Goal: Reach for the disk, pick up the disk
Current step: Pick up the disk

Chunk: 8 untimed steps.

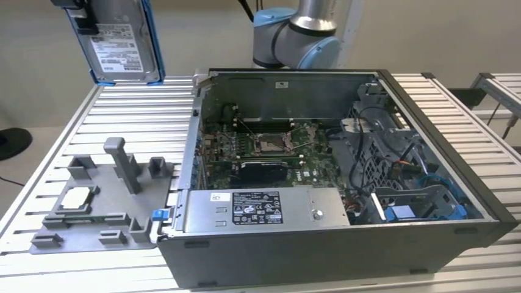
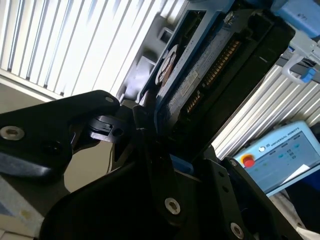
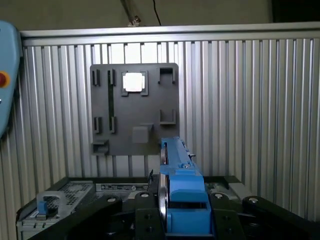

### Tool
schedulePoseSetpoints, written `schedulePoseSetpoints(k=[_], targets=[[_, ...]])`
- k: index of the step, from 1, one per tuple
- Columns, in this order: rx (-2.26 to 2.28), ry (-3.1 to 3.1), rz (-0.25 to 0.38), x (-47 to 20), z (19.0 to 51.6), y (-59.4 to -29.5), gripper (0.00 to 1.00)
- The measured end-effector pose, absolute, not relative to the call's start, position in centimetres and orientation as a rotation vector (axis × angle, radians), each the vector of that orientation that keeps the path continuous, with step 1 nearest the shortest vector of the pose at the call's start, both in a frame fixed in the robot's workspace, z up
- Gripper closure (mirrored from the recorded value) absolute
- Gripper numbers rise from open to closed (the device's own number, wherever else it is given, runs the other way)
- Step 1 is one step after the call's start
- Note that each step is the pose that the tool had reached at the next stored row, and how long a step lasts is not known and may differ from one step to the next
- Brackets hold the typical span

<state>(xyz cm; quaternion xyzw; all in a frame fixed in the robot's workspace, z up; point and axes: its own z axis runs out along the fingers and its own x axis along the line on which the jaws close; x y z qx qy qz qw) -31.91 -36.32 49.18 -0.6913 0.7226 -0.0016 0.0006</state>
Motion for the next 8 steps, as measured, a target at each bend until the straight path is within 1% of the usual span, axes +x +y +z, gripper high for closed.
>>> schedulePoseSetpoints(k=[8], targets=[[-2.171,2.269,-0.004,-29.9,49.2,-36.3,1.00]])
